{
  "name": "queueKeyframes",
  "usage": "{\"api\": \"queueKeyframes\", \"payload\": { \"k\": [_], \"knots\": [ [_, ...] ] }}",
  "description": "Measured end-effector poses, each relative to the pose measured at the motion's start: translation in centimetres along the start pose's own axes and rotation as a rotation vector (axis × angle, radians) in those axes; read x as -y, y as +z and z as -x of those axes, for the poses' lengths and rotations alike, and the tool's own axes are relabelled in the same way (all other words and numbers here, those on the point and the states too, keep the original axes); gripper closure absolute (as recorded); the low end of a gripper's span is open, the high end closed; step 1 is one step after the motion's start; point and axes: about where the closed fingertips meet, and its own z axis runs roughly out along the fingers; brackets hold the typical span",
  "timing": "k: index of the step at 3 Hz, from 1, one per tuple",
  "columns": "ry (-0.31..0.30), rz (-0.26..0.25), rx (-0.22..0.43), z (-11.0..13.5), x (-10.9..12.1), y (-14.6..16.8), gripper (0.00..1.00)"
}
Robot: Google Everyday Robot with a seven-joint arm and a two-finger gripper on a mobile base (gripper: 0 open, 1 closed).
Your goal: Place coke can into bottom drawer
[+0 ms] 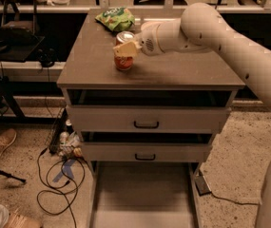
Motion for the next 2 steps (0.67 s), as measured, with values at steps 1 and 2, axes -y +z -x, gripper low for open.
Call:
{"api": "queueKeyframes", "payload": {
  "k": [1, 2],
  "knots": [
    [0.000, 0.000, 0.000, 0.05, 0.00, -0.02, 1.00],
    [0.000, 0.000, 0.000, 0.05, 0.00, -0.02, 1.00]
  ]
}}
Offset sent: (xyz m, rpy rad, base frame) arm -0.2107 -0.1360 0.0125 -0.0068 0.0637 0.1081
